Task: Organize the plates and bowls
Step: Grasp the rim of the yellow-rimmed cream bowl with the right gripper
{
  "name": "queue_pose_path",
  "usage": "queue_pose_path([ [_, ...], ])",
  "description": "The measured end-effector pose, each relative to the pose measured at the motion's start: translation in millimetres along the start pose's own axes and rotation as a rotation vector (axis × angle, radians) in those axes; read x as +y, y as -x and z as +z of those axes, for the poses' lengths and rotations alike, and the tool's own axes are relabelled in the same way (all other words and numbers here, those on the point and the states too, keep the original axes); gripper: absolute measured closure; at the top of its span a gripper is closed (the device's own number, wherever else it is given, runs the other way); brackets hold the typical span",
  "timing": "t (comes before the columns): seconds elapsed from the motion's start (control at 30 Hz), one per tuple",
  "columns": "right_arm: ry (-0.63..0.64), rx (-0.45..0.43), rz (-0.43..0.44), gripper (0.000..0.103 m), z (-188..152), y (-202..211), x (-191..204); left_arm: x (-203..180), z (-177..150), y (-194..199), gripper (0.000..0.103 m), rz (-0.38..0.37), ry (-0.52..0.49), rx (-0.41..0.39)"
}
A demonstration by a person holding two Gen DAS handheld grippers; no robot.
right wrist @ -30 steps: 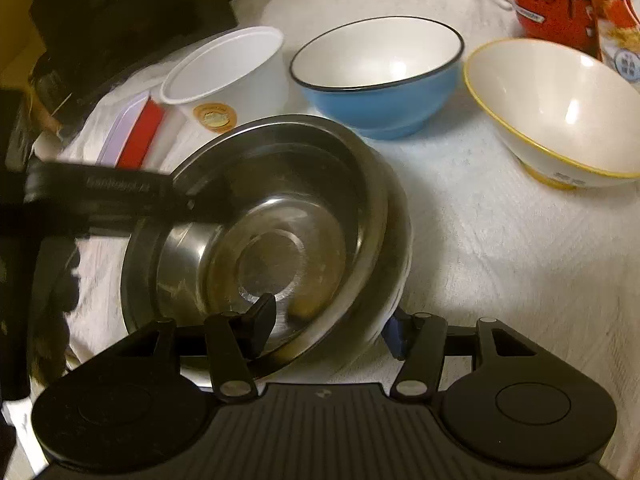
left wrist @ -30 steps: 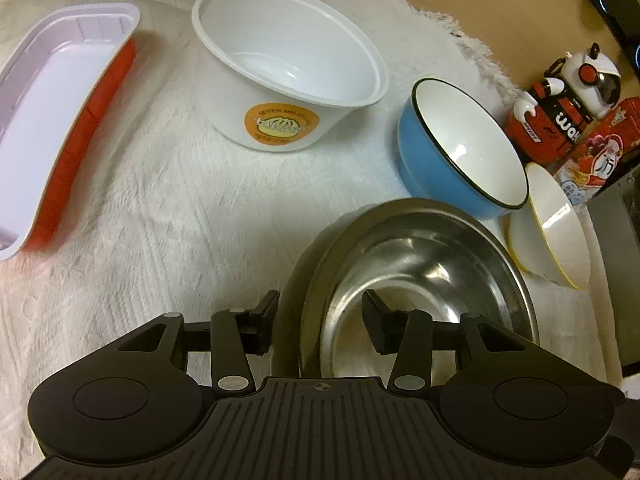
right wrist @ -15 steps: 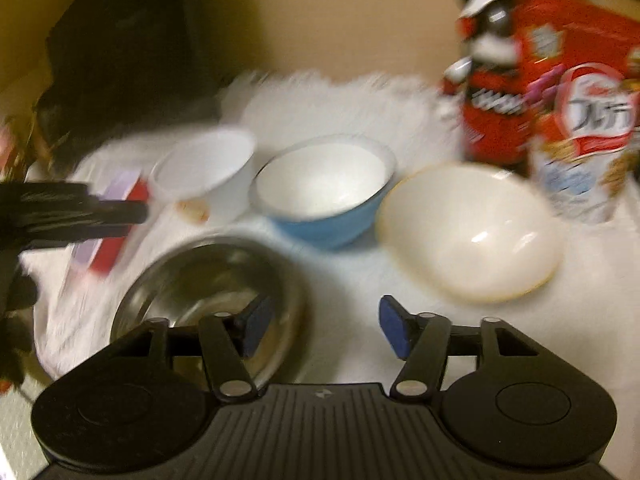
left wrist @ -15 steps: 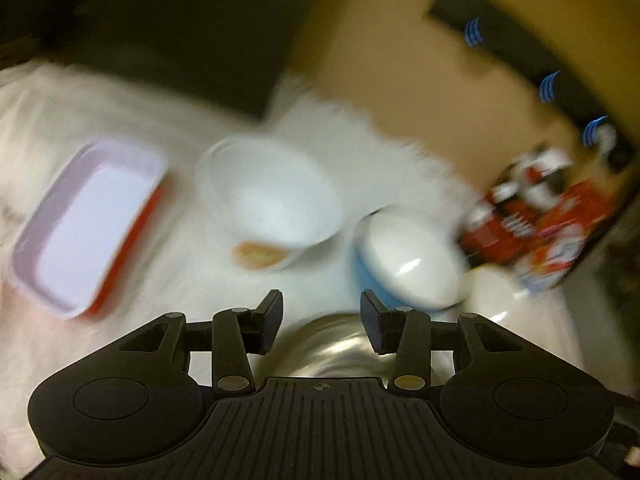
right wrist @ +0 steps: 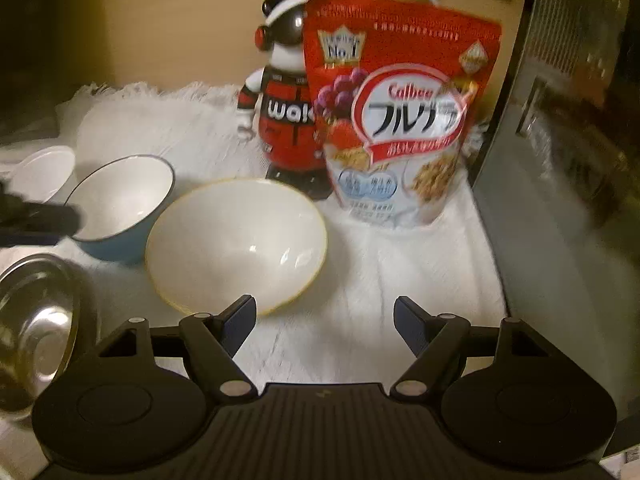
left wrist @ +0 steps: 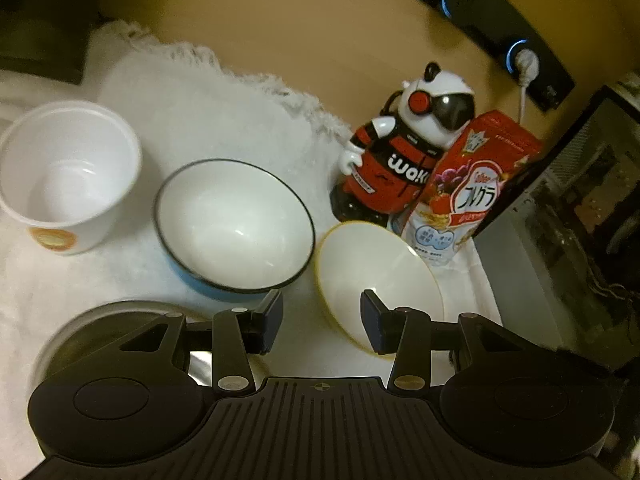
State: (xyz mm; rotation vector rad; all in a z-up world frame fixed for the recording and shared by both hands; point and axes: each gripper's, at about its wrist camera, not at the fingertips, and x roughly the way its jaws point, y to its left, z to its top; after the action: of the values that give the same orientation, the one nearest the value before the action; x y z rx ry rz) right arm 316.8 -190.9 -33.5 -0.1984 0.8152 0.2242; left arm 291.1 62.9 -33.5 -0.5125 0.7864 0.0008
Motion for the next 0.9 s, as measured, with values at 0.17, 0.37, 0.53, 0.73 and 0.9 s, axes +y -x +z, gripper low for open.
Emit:
queue_pose_path([
  [0.17,-0.133,0.013,0.086,0.029,-10.8,-8.6,-21.3,-4.1,1.7,-28.3,0.057,0.024,0.053,0.056],
  [0.37,-0.271,-0.011,0.180,0.042,-7.9,-26.7,-34.8,-12.8,5.8,-64.3,0.063,0.097,0.020,0.112],
  [0.53,-0.329,-0.008,0.214,0.043,11.1,-56.0,-41.3,-24.3,7.4,-88.6,0.063,0.110,-0.024,0.163],
  [0.73,-0.282,0.030,0.188,0.060,28.0,-93.2,-33.4,-28.9,11.3,-106.7,0.066,0.092,-0.070,0.209],
  [0.9,-0.297,0.109,0.243,0.073,26.2,-112.5,-23.7,-33.8,12.2,-110.0,0.072,0.121,-0.127,0.235],
])
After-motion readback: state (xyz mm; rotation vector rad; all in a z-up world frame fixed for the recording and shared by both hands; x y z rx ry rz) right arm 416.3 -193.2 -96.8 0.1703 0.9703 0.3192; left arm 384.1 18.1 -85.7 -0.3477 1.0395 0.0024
